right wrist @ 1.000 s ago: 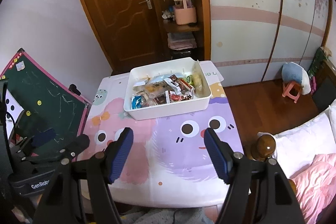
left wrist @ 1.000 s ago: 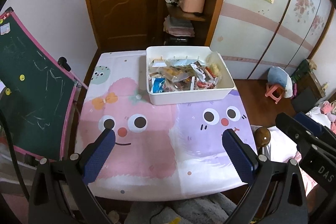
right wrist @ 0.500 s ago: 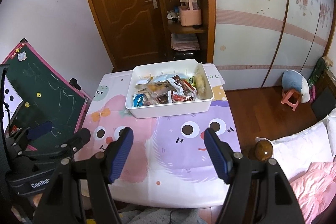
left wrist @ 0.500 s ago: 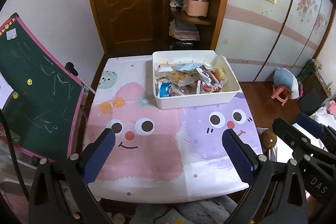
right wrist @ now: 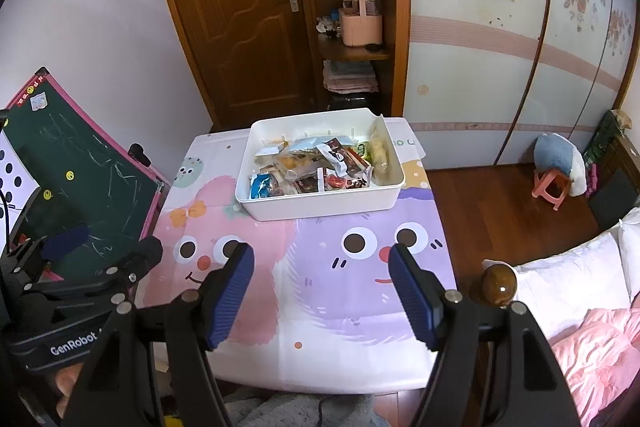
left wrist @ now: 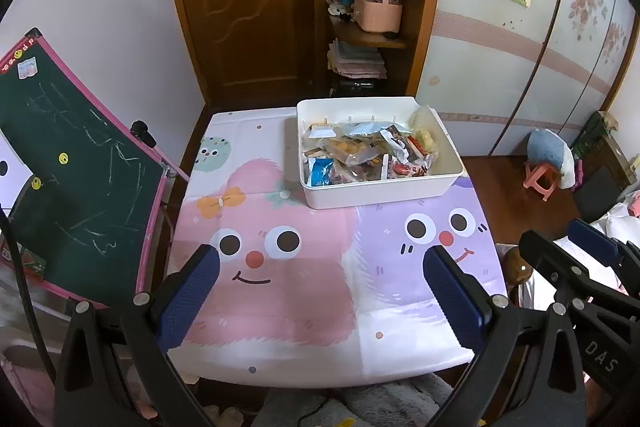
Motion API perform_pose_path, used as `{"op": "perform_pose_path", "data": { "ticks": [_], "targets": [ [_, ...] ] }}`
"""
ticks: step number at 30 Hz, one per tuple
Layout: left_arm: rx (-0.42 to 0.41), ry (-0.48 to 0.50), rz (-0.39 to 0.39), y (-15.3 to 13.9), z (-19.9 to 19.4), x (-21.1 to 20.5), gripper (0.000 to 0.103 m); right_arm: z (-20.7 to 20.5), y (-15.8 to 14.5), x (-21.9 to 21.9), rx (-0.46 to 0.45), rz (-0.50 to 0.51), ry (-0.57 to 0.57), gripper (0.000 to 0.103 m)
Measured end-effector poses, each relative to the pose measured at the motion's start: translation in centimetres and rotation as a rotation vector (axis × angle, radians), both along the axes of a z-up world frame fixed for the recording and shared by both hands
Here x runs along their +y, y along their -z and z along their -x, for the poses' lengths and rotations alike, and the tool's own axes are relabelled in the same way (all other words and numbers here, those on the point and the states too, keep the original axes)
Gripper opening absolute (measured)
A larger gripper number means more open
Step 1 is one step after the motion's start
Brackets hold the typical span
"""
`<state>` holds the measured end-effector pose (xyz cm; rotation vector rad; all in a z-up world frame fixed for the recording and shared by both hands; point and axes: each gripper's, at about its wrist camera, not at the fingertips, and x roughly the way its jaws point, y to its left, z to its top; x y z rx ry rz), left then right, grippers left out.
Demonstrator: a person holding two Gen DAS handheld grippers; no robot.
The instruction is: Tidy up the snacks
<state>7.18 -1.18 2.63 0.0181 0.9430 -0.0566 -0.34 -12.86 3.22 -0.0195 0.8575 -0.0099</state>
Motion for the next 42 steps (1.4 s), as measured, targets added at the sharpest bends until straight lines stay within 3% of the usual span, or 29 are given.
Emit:
{"op": "perform_pose_path", "data": {
  "ticks": [42],
  "targets": [
    [0.009,-0.002,-0.007,0.07,0.47,-0.14,0.101,0.27,0.12,-0.53,0.005,0.004,0.004,0.070]
  ]
}}
